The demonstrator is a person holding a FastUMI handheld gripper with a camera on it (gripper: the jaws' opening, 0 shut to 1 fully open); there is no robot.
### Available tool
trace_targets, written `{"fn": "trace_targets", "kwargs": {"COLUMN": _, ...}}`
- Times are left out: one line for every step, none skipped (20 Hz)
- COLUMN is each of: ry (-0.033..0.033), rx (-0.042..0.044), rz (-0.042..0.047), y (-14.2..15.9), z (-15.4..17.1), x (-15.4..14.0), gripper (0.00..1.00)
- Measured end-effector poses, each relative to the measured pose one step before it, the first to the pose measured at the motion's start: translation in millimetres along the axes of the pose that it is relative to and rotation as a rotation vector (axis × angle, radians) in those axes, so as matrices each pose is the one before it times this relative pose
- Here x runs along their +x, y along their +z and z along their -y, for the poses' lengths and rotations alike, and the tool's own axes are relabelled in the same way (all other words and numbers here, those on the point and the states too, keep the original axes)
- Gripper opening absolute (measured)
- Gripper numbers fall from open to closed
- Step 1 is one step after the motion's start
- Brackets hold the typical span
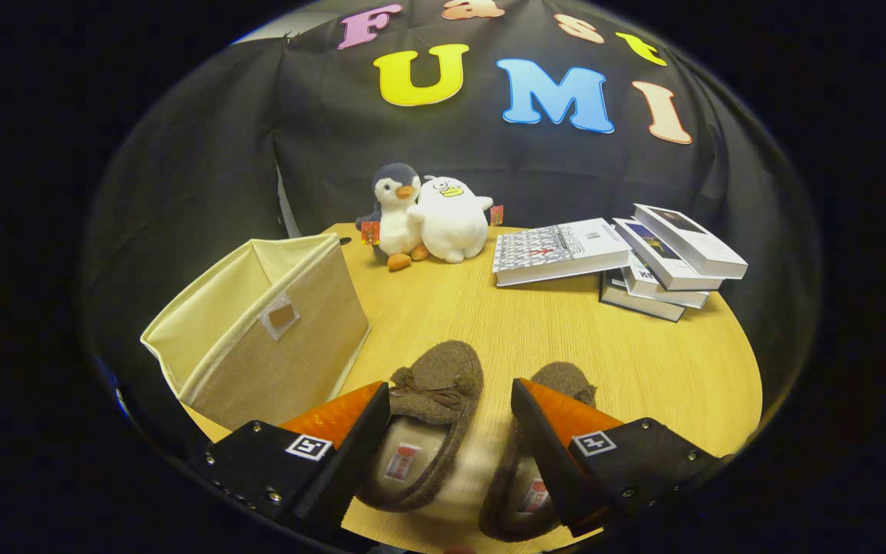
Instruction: Open the storage box then place both shoes into the box .Put the left shoe in first, then the right shoe, with the right side of both shoes facing outward in a uniform manner.
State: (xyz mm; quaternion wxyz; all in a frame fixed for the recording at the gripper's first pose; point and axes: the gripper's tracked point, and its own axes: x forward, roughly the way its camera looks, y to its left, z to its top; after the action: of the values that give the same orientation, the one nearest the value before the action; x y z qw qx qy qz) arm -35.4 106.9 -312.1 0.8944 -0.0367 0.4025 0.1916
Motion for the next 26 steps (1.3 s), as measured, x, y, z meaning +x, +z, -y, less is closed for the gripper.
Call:
{"fn": "trace_targets", "kwargs": {"ry": -0.00178, "rx": -0.00555, "rz": -0.01875, "y": -7.23, "z": 1.27, "x": 4.03, "gripper": 0.98}}
{"fn": "trace_targets", "kwargs": {"ry": -0.00351, "rx": -0.00619, "rz": -0.02002, "y": -6.57, "z": 1.12, "x": 4.27, "gripper": 0.98}}
{"fn": "trace_targets", "kwargs": {"ry": -0.00247, "rx": -0.00814, "rz": -0.02245, "y": -7.34, "z": -0.18, "x": 3.19, "gripper": 0.98}}
{"fn": "trace_targets", "kwargs": {"ry": -0.00358, "rx": -0.01028, "rz": -0.01822, "y": -7.23, "z": -0.29, "x": 4.53, "gripper": 0.98}}
{"fn": "trace_targets", "kwargs": {"ry": -0.00466, "rx": -0.01051, "rz": -0.01259, "y": -3.74, "z": 1.09, "x": 4.4, "gripper": 0.98}}
{"fn": "trace_targets", "kwargs": {"ry": -0.00235, "rx": -0.01148, "rz": -0.00514, "y": -2.52, "z": -1.53, "x": 3.26, "gripper": 0.98}}
{"fn": "trace_targets", "kwargs": {"ry": 0.00044, "rx": -0.01182, "rz": -0.00685, "y": -0.88, "z": -1.31, "x": 3.72, "gripper": 0.97}}
{"fn": "trace_targets", "kwargs": {"ry": 0.00522, "rx": -0.01116, "rz": -0.00595, "y": -1.59, "z": -2.99, "x": 3.31, "gripper": 0.97}}
{"fn": "trace_targets", "kwargs": {"ry": 0.00246, "rx": -0.01041, "rz": -0.00582, "y": -1.94, "z": -2.69, "x": 2.69, "gripper": 0.97}}
{"fn": "trace_targets", "kwargs": {"ry": 0.00055, "rx": -0.01064, "rz": -0.01108, "y": -2.03, "z": -0.41, "x": 4.04, "gripper": 0.97}}
{"fn": "trace_targets", "kwargs": {"ry": -0.00141, "rx": -0.00538, "rz": -0.00862, "y": -2.14, "z": -0.84, "x": 4.64, "gripper": 0.97}}
{"fn": "trace_targets", "kwargs": {"ry": -0.01219, "rx": -0.00082, "rz": -0.01145, "y": -1.06, "z": 2.3, "x": 3.12, "gripper": 0.96}}
{"fn": "trace_targets", "kwargs": {"ry": -0.00759, "rx": 0.00899, "rz": -0.02145, "y": -4.67, "z": 1.8, "x": 4.99, "gripper": 0.89}}
{"fn": "trace_targets", "kwargs": {"ry": 0.00873, "rx": 0.02641, "rz": -0.02766, "y": -5.0, "z": -1.48, "x": 4.54, "gripper": 0.84}}
{"fn": "trace_targets", "kwargs": {"ry": 0.01028, "rx": 0.03081, "rz": -0.01585, "y": -1.95, "z": -0.74, "x": 2.59, "gripper": 0.76}}
{"fn": "trace_targets", "kwargs": {"ry": 0.01055, "rx": 0.02666, "rz": -0.00285, "y": 1.32, "z": -2.33, "x": 0.72, "gripper": 0.76}}
{"fn": "trace_targets", "kwargs": {"ry": -0.00357, "rx": 0.017, "rz": -0.00176, "y": 3.74, "z": 2.08, "x": -0.27, "gripper": 0.76}}
{"fn": "trace_targets", "kwargs": {"ry": -0.01151, "rx": 0.02517, "rz": -0.00715, "y": -0.77, "z": 3.27, "x": 0.8, "gripper": 0.55}}
{"fn": "trace_targets", "kwargs": {"ry": 0.00828, "rx": 0.02098, "rz": -0.02462, "y": -5.06, "z": 0.23, "x": 4.59, "gripper": 0.34}}
{"fn": "trace_targets", "kwargs": {"ry": 0.00575, "rx": 0.02534, "rz": -0.00783, "y": 1.76, "z": -0.27, "x": -0.1, "gripper": 0.36}}
{"fn": "trace_targets", "kwargs": {"ry": 0.01072, "rx": 0.01379, "rz": -0.00711, "y": 1.83, "z": -2.11, "x": 1.06, "gripper": 0.39}}
{"fn": "trace_targets", "kwargs": {"ry": -0.02706, "rx": 0.02735, "rz": 0.02569, "y": 3.72, "z": 4.57, "x": -0.76, "gripper": 0.39}}
{"fn": "trace_targets", "kwargs": {"ry": 0.00233, "rx": 0.00785, "rz": -0.02647, "y": -2.3, "z": 2.63, "x": -0.59, "gripper": 0.02}}
{"fn": "trace_targets", "kwargs": {"ry": -0.00475, "rx": 0.01239, "rz": 0.00511, "y": -2.63, "z": -1.09, "x": -2.68, "gripper": 0.01}}
{"fn": "trace_targets", "kwargs": {"ry": 0.00614, "rx": 0.0142, "rz": -0.00787, "y": 0.23, "z": -2.51, "x": -1.3, "gripper": 0.02}}
{"fn": "trace_targets", "kwargs": {"ry": 0.00992, "rx": 0.02447, "rz": 0.00555, "y": 3.5, "z": -1.9, "x": -4.05, "gripper": 0.02}}
